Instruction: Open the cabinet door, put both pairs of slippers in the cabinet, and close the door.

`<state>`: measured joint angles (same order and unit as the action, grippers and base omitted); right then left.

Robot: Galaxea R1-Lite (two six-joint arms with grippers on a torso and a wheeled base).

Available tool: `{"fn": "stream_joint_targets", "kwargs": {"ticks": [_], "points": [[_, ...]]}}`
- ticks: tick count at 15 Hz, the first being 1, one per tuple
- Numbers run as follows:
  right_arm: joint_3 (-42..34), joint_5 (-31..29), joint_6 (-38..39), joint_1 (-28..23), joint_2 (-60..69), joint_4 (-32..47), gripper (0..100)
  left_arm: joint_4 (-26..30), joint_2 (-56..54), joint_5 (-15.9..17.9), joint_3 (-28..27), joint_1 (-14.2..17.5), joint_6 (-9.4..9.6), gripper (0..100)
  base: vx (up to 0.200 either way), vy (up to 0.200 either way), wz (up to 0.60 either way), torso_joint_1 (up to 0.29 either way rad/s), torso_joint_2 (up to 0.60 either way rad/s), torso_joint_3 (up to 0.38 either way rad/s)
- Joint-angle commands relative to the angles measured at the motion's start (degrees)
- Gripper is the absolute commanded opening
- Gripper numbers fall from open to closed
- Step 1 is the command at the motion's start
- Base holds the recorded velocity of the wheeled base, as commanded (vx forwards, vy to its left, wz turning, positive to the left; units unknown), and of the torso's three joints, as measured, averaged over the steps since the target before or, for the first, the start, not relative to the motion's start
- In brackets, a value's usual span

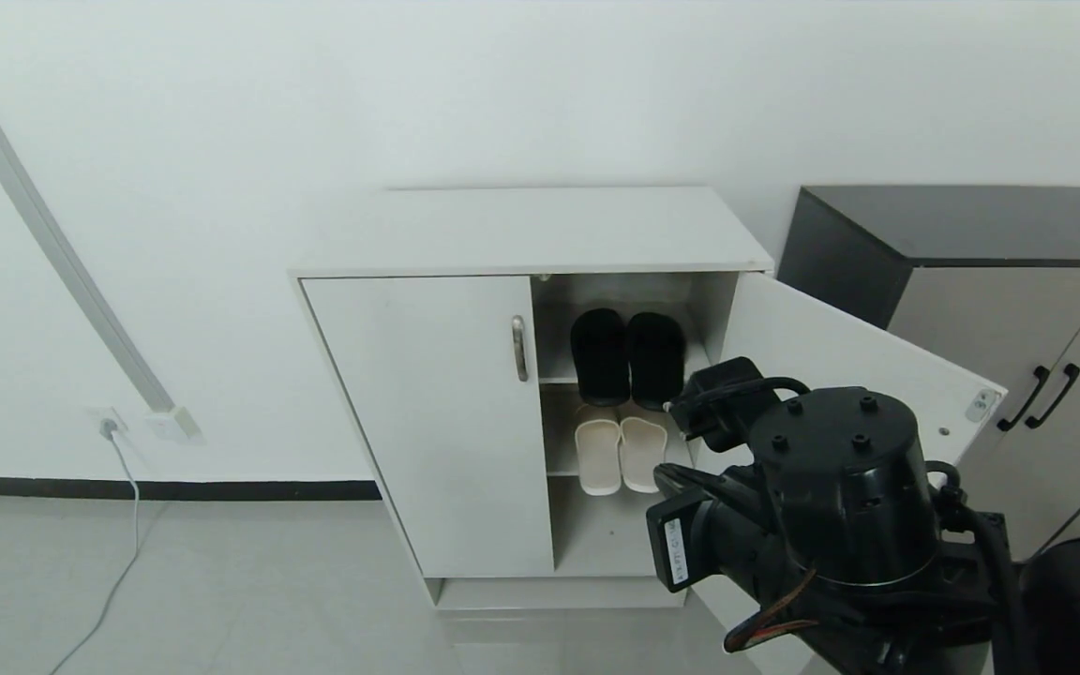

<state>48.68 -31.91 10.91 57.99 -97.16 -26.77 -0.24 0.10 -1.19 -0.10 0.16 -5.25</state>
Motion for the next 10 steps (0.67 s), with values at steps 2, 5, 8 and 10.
{"fn": "stream_joint_targets", "kwargs": {"ticks": [2, 5, 8, 10], "points": [[0.0, 0.0, 0.0, 0.0, -0.2, 0.0, 0, 0.0, 0.1, 0.0, 0.0, 0.0, -0.02, 0, 0.0, 0.0, 0.0, 0.205, -0.5, -0.31], [0.0, -0.1, 0.0, 0.0, -0.2, 0.0, 0, 0.0, 0.1, 0.0, 0.0, 0.0, -0.02, 0, 0.0, 0.0, 0.0, 0.216, -0.53, -0.316], [0.0, -0.1, 0.0, 0.0, -0.1, 0.0, 0, 0.0, 0.1, 0.0, 0.0, 0.0, -0.02, 0, 0.0, 0.0, 0.0, 0.232, -0.55, -0.321], [-0.1, -0.1, 0.0, 0.0, -0.1, 0.0, 0, 0.0, 0.1, 0.0, 0.0, 0.0, -0.02, 0, 0.0, 0.0, 0.0, 0.244, -0.57, -0.315]]}}
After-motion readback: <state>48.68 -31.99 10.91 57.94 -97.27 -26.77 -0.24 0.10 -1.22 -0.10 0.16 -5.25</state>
